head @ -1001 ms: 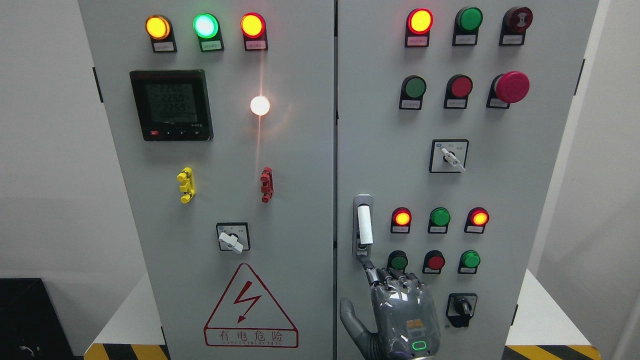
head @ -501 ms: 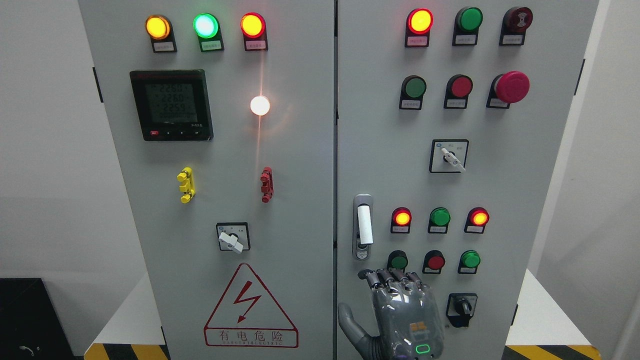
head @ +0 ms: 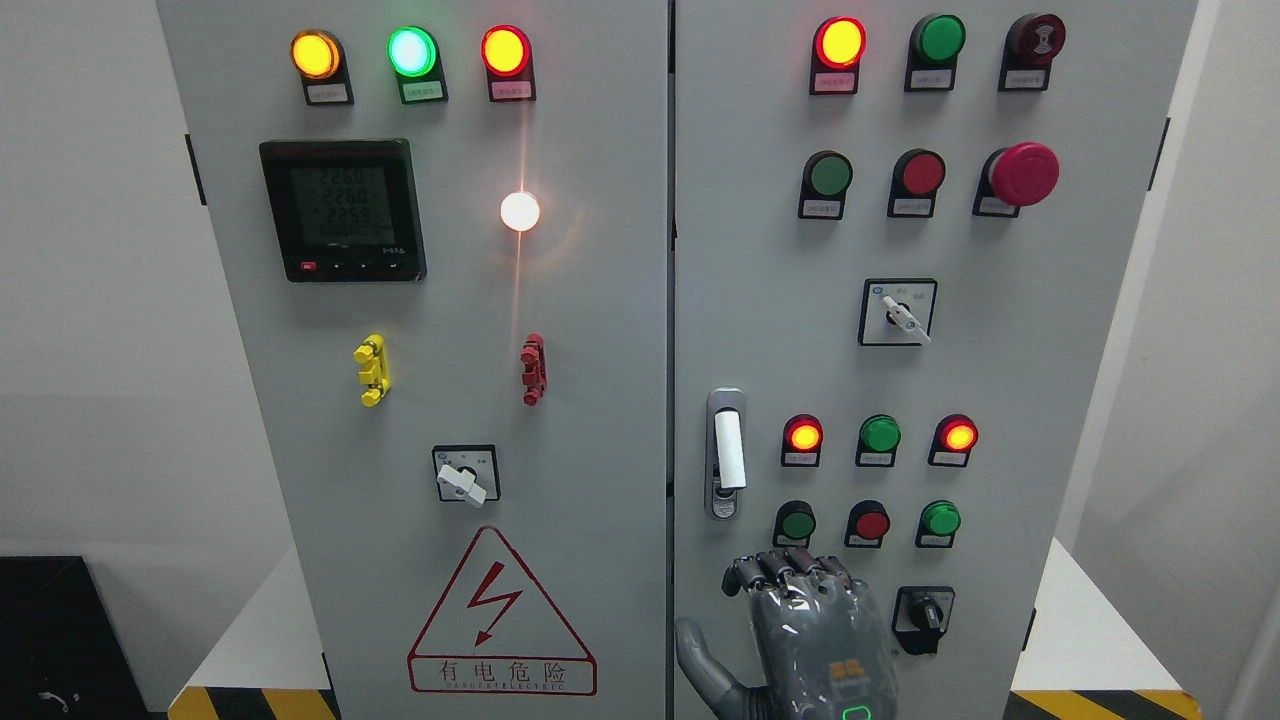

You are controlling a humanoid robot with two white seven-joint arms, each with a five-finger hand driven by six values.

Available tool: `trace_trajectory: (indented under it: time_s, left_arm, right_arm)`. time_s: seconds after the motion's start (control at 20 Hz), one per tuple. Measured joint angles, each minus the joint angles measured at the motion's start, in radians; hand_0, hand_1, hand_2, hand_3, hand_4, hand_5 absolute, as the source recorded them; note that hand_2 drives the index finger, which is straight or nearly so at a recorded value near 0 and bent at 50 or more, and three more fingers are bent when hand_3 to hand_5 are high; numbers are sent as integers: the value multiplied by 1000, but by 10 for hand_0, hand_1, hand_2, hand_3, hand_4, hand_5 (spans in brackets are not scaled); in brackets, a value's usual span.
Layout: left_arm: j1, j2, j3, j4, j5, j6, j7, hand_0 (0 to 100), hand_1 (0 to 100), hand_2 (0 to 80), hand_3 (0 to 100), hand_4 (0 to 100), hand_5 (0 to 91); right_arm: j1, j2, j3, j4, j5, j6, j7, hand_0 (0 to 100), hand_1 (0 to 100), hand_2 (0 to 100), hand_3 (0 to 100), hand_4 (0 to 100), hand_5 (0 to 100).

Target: Release door handle

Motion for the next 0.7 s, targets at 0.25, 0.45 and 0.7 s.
trace_trajectory:
  time_s: [0.25,0.45,0.7]
  left_arm:
    - [0,0,0,0,0,0,0,120,556,0,0,0,0]
    - [0,0,0,0,0,0,0,120,556,0,0,0,0]
    - [0,0,0,0,0,0,0,120,556,0,0,0,0]
  right_arm:
    - [14,0,-3,-21,-5,-4,-3,390,179,725,964,807,762]
    - [11,0,-4,-33,-7,-4,14,349,169,810,1000,874,844]
    - [-20,0,-9,-40,-5,2,47,304,159,878,1000,907,881]
